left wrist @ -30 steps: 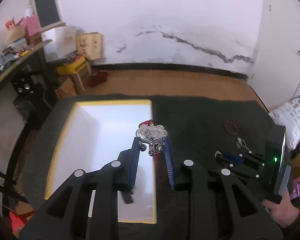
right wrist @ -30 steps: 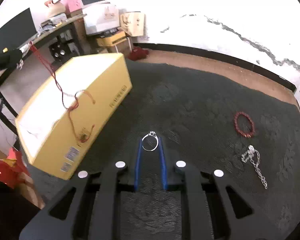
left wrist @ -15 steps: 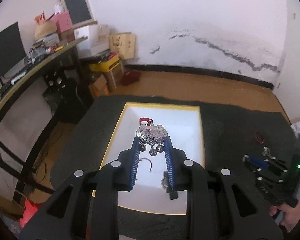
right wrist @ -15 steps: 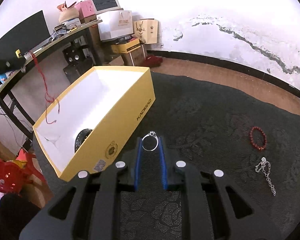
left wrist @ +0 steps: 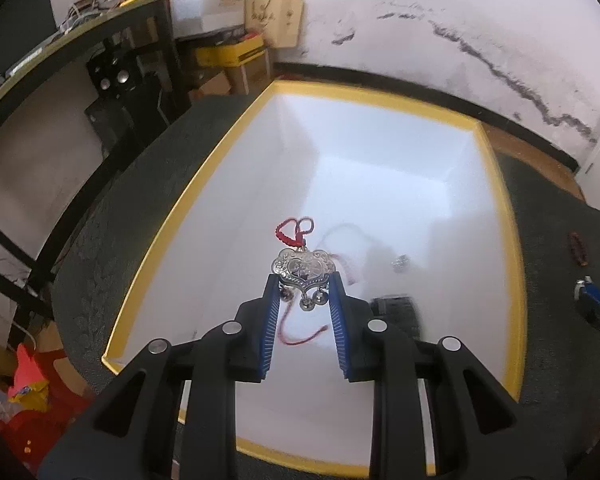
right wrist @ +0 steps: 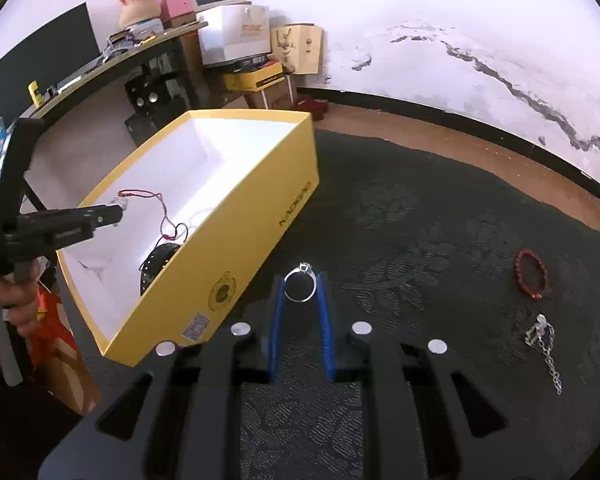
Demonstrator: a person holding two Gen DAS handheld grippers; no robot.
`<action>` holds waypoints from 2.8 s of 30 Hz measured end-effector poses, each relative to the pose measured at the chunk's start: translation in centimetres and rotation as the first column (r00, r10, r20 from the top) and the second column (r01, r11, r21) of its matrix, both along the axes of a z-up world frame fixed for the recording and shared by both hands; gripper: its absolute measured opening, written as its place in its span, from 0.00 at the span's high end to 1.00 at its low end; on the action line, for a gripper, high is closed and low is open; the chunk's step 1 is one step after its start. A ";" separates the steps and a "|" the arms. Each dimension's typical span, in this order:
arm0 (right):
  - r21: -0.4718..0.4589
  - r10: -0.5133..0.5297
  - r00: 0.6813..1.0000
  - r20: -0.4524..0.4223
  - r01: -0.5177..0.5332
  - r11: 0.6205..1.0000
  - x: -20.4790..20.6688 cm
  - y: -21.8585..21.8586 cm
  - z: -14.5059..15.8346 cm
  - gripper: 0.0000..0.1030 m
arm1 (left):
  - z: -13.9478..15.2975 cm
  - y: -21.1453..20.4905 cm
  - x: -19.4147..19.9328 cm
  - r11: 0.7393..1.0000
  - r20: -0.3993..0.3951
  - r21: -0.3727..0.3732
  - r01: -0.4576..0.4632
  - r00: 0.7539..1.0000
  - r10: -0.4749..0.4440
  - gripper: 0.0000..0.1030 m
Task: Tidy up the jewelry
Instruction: 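Carry the pendant into the yellow box and release it with the left tool, then lower the silver ring into the yellow box with the right tool, then move both tools away from the box toward the bracelet and chain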
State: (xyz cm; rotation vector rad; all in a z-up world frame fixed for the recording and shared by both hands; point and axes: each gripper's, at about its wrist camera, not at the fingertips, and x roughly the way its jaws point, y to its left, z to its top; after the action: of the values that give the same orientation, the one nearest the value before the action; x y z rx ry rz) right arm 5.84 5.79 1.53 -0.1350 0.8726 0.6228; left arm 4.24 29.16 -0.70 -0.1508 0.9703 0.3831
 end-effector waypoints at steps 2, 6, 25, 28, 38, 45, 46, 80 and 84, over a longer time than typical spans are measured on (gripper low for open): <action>-0.005 0.011 1.000 0.002 -0.011 1.000 -0.2 0.8 -0.2 0.84 | -1.0 0.8 0.2 1.000 -0.020 -0.024 -0.001 1.000 0.001 0.76; -0.009 0.043 0.999 0.017 -0.043 0.999 -1.1 2.4 0.2 0.84 | -1.9 2.1 0.4 1.000 -0.048 -0.030 -0.009 0.999 0.007 0.76; -0.002 0.118 0.993 -0.010 -0.118 0.993 0.0 12.5 4.9 0.84 | -4.2 3.4 1.1 0.996 -0.113 -0.088 0.000 0.994 -0.010 0.72; -0.006 0.110 0.993 -0.038 -0.110 0.994 1.3 14.1 4.9 0.84 | -3.4 3.4 0.9 0.995 -0.084 -0.102 0.006 0.996 -0.014 0.26; -0.099 0.058 0.974 -0.218 -0.081 0.992 6.7 19.5 0.4 0.84 | -0.3 4.7 -3.0 0.978 0.024 -0.202 -0.060 0.998 0.066 0.14; -0.207 0.004 0.956 -0.295 -0.068 0.976 8.3 21.6 -3.4 0.84 | -0.2 5.1 -3.5 0.964 0.046 -0.250 -0.094 0.993 0.109 0.14; -0.208 0.005 0.956 -0.293 -0.069 0.976 8.2 21.5 -3.6 0.84 | -0.2 5.0 -3.5 0.959 0.051 -0.266 -0.094 0.993 0.111 0.14; -0.014 -0.520 0.851 0.071 0.522 0.853 -1.7 -20.9 0.9 0.07 | 4.1 -18.1 1.5 0.907 0.264 -0.001 0.421 0.875 -0.406 0.10; 0.013 -0.575 0.818 0.031 0.575 0.818 -2.2 -24.9 0.2 0.07 | 2.7 -23.4 3.4 0.867 0.234 0.010 0.497 0.842 -0.486 0.10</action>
State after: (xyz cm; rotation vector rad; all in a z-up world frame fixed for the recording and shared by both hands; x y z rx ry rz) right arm 3.61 -19.16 1.74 0.1240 0.8247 0.0487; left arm 7.63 5.76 1.97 0.0129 0.7542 -0.1356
